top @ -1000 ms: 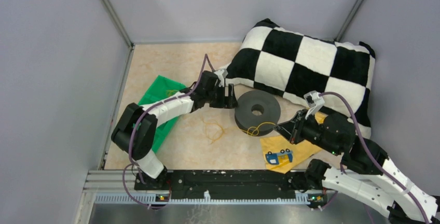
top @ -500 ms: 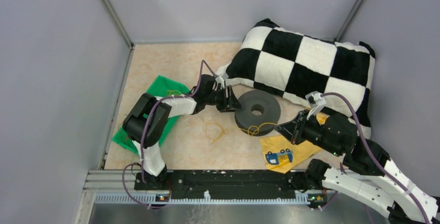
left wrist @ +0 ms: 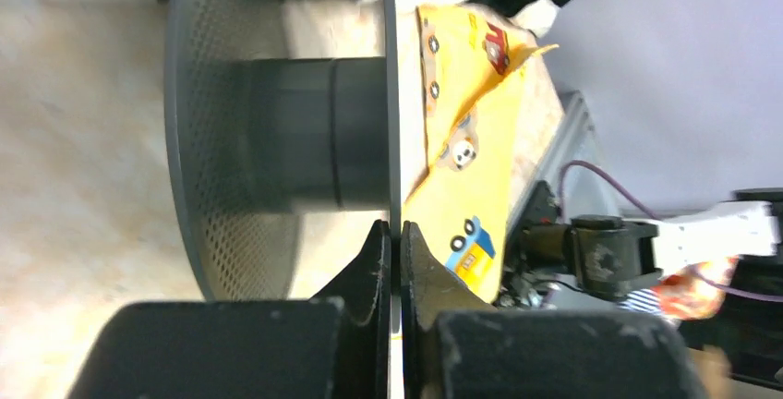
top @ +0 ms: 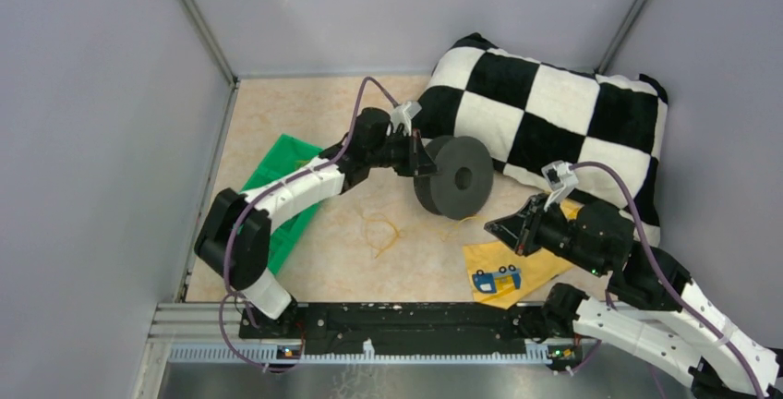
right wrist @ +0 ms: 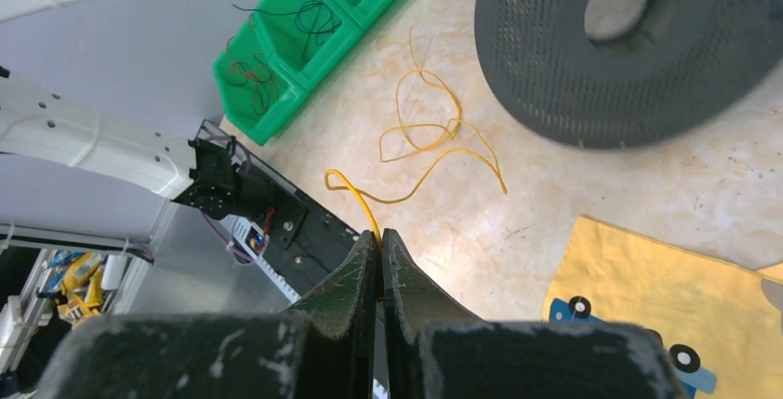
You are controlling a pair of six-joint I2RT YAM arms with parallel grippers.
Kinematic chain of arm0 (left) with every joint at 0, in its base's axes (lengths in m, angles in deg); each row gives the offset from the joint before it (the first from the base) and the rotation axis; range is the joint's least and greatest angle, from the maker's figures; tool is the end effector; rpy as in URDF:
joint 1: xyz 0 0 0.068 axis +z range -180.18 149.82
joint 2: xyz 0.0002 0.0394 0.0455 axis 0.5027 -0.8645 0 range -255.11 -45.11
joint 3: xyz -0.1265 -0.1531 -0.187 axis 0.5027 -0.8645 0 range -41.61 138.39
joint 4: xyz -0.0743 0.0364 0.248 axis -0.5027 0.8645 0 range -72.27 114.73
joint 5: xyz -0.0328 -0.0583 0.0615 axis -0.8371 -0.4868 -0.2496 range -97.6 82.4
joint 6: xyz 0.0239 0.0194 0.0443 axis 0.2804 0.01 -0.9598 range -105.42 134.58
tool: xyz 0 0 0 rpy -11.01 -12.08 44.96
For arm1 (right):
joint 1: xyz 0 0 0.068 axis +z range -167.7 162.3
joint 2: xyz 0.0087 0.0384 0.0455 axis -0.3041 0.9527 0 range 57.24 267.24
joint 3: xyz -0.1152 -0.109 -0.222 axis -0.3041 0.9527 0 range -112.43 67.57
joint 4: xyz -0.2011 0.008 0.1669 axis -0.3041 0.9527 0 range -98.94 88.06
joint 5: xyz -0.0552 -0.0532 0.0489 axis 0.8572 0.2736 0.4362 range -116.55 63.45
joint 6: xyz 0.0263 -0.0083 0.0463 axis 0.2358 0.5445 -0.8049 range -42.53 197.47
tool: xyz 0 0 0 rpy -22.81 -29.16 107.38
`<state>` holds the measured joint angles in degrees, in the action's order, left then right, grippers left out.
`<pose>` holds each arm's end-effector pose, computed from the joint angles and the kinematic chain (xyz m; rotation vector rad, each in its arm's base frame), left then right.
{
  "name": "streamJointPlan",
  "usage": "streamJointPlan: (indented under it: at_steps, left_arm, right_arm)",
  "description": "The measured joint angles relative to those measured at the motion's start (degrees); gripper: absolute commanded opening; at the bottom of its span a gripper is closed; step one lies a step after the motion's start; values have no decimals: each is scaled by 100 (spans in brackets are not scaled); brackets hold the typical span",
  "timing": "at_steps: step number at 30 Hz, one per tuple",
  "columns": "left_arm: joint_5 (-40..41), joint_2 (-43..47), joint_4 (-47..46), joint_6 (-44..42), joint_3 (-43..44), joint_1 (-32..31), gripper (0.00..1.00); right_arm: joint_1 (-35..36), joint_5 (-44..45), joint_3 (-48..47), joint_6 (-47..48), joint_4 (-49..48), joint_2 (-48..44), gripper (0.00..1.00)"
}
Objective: Wrap the cables
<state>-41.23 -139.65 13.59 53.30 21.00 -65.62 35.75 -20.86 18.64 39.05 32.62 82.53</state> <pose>0.2919 -0.2318 0.2497 0.3438 2.2478 -1.3533 0.0539 0.0668 0.3459 -0.1907 2.0006 0.9804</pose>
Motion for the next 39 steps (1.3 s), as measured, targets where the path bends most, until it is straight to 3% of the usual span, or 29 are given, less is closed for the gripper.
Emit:
streamJointPlan:
  at_steps: [6, 10, 16, 23, 29, 39]
  left_arm:
    - [1281, 789, 1047, -1665, 605, -531, 0]
    - [1530, 1088, 1250, -2433, 431, -898, 0]
    - [1526, 1401, 1414, -3250, -177, -1058, 0]
    - [1283, 1775, 1386, -4413, -592, -1058, 0]
    - [966, 2074, 1425, -5239, -938, -1058, 0]
    - [852, 2588, 1449, -5757, -1360, -1058, 0]
  right_arm:
    - [0, -109, 0, -17, -275, 105, 0]
    - [0, -114, -26, -2, -374, 299, 0]
    - [0, 514, -601, 382, -164, 612, 0]
    - [0, 822, -1121, 1506, -188, 1113, 0]
    - [0, 321, -702, 2771, -710, 1344, 0]
    - [-240, -450, -313, 4548, -1187, 1663, 0]
